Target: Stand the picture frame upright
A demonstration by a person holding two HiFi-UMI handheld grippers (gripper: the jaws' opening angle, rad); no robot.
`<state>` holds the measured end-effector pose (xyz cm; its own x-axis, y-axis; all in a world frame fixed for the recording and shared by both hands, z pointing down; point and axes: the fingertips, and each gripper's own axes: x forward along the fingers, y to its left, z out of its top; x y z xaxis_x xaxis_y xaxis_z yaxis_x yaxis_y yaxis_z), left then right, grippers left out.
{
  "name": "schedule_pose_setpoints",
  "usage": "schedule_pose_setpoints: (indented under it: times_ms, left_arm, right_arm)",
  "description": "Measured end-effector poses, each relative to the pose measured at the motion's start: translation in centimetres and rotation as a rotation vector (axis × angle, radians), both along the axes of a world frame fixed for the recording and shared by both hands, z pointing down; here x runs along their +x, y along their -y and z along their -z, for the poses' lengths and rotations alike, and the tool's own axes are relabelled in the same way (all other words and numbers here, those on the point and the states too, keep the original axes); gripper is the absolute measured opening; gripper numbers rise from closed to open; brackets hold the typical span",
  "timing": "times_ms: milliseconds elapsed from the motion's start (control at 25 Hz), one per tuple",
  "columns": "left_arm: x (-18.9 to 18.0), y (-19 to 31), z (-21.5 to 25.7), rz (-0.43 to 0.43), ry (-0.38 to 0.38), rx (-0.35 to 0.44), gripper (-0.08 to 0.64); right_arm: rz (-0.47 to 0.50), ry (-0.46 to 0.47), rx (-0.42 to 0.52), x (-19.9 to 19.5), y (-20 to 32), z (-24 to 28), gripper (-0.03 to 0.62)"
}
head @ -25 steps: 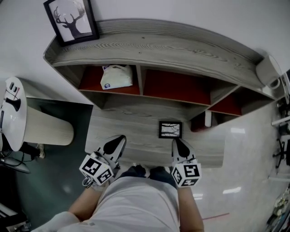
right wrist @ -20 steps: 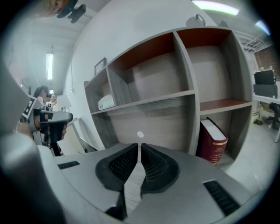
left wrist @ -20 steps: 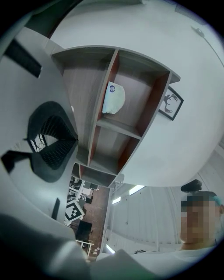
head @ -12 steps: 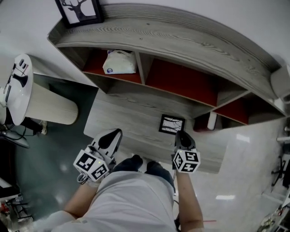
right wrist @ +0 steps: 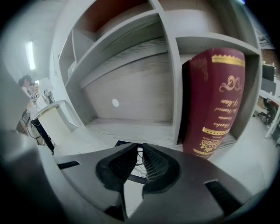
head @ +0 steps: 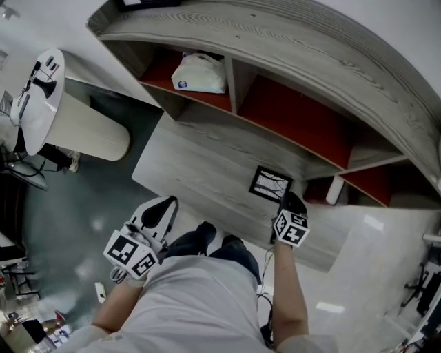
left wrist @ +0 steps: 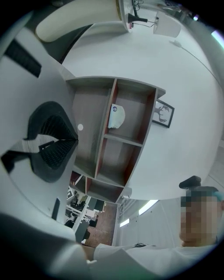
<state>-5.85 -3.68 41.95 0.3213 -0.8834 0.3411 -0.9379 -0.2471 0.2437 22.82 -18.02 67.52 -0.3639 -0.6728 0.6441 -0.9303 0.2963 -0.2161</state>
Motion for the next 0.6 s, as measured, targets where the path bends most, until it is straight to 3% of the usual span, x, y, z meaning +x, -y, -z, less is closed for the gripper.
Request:
schedule_pose_setpoints:
  times_ms: [600]
  left_arm:
    - [-1.9,-3.7,-1.6,0.182,0.029,-0.044,0.015]
  right_arm:
    - [0.002,-0.110,-0.118,1.4,2.5,-6.6,0.042]
